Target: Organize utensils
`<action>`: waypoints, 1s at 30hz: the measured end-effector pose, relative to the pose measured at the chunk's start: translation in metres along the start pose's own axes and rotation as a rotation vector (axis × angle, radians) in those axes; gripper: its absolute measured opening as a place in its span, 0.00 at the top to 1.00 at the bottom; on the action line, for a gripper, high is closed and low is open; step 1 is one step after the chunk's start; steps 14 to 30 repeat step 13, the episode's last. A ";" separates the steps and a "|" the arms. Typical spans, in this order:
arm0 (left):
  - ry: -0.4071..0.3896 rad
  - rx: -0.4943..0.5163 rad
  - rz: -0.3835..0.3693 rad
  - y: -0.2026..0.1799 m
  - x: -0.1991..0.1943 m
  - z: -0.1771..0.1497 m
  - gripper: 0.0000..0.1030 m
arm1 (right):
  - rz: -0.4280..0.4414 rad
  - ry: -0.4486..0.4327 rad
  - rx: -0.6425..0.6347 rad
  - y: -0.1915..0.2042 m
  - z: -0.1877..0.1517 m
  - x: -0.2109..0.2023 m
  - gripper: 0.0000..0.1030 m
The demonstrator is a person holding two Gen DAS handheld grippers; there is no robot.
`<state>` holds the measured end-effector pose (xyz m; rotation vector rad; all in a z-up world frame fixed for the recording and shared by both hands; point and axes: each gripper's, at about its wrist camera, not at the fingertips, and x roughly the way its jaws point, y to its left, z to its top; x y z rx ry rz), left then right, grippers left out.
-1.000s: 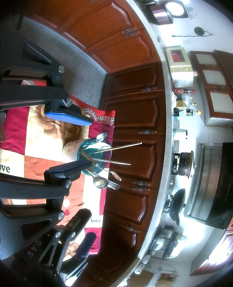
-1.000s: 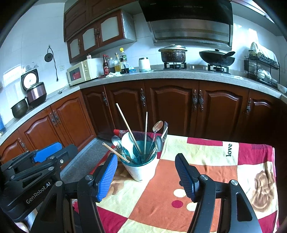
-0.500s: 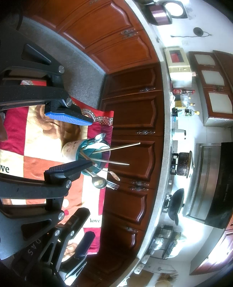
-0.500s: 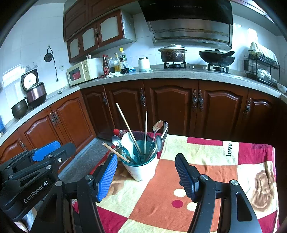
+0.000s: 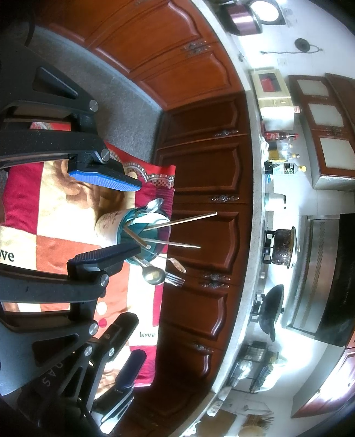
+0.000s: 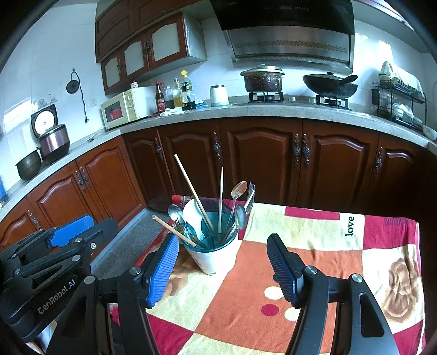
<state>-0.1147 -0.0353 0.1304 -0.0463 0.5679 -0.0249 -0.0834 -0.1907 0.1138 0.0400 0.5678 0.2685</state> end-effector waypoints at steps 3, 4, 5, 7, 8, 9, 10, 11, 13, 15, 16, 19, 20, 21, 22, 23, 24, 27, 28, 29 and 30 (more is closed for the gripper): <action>0.006 0.003 -0.006 -0.001 0.002 -0.002 0.62 | 0.001 0.004 0.003 -0.002 0.000 0.001 0.37; 0.008 0.002 -0.008 -0.001 0.003 -0.002 0.62 | 0.001 0.005 0.005 -0.002 0.000 0.002 0.37; 0.010 0.002 -0.013 -0.001 0.004 -0.002 0.62 | 0.001 0.006 0.006 -0.003 0.000 0.003 0.37; 0.008 0.001 -0.018 -0.001 0.005 -0.003 0.62 | 0.001 0.010 0.009 -0.004 -0.001 0.004 0.37; 0.006 0.000 -0.020 -0.001 0.005 -0.003 0.62 | 0.001 0.012 0.010 -0.004 -0.001 0.004 0.37; 0.004 -0.001 -0.024 -0.001 0.006 -0.003 0.62 | 0.000 0.014 0.011 -0.005 -0.002 0.005 0.37; 0.001 -0.001 -0.030 -0.001 0.006 -0.004 0.62 | -0.001 0.016 0.012 -0.005 -0.002 0.006 0.37; 0.001 -0.001 -0.030 -0.002 0.007 -0.003 0.62 | -0.001 0.017 0.014 -0.006 -0.002 0.007 0.37; 0.003 0.000 -0.030 -0.002 0.008 -0.004 0.62 | -0.003 0.023 0.021 -0.009 -0.003 0.009 0.37; 0.003 0.000 -0.030 -0.002 0.008 -0.004 0.62 | -0.003 0.023 0.021 -0.009 -0.003 0.009 0.37; 0.003 0.000 -0.030 -0.002 0.008 -0.004 0.62 | -0.003 0.023 0.021 -0.009 -0.003 0.009 0.37; 0.003 0.000 -0.030 -0.002 0.008 -0.004 0.62 | -0.003 0.023 0.021 -0.009 -0.003 0.009 0.37; 0.003 0.000 -0.030 -0.002 0.008 -0.004 0.62 | -0.003 0.023 0.021 -0.009 -0.003 0.009 0.37; 0.003 0.000 -0.030 -0.002 0.008 -0.004 0.62 | -0.003 0.023 0.021 -0.009 -0.003 0.009 0.37; 0.003 0.000 -0.030 -0.002 0.008 -0.004 0.62 | -0.003 0.023 0.021 -0.009 -0.003 0.009 0.37; 0.003 0.000 -0.030 -0.002 0.008 -0.004 0.62 | -0.003 0.023 0.021 -0.009 -0.003 0.009 0.37; 0.003 0.000 -0.030 -0.002 0.008 -0.004 0.62 | -0.003 0.023 0.021 -0.009 -0.003 0.009 0.37; 0.003 0.000 -0.030 -0.002 0.008 -0.004 0.62 | -0.003 0.023 0.021 -0.009 -0.003 0.009 0.37; 0.003 0.000 -0.030 -0.002 0.008 -0.004 0.62 | -0.003 0.023 0.021 -0.009 -0.003 0.009 0.37; 0.003 0.000 -0.030 -0.002 0.008 -0.004 0.62 | -0.003 0.023 0.021 -0.009 -0.003 0.009 0.37; 0.003 0.000 -0.030 -0.002 0.008 -0.004 0.62 | -0.003 0.023 0.021 -0.009 -0.003 0.009 0.37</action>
